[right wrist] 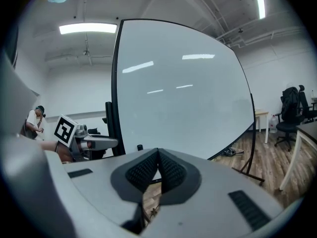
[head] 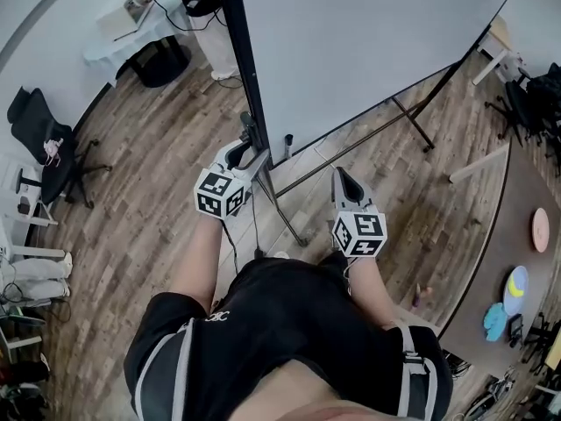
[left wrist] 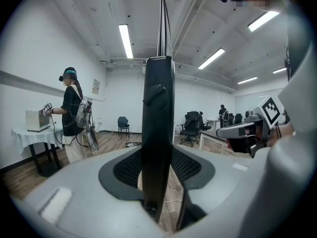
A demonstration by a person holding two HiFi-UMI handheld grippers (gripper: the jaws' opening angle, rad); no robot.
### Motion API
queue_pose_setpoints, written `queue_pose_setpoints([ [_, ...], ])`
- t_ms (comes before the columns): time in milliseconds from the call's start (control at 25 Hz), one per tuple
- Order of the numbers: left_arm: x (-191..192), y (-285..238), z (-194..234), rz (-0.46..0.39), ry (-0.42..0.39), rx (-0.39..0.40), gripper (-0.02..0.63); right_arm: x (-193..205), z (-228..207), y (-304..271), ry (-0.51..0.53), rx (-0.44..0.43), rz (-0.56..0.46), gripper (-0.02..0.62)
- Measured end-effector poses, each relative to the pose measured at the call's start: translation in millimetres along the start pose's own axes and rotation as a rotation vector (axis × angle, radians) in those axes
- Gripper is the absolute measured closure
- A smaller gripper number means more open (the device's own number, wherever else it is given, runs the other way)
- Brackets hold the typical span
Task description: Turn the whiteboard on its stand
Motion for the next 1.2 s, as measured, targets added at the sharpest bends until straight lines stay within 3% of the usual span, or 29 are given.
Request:
queue_pose_setpoints([
  [560,9,27,20,-0.035,0.013,-0.046,0.422,-5,23,-16,0.043,-0.053,0.005,0.589],
  [1040,3,30,7,-0.023,0.098,-0.233,0.425,-12,18,-29,0.049,-0.08,0.004,0.589],
  [1200,-5,45,-3,-0.04,0.086,-0.261,0.489,-14,19,-32,0.047,-0.089,0.0,0.589],
])
Point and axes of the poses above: the fingertips, and each gripper's own axes: y backward along the fingers, z to its left, x out of its underside, the point moved 6 cm from there along y, backward along the fingers, and after that the axes turned 1 degree about z, right-handed, at the moved point
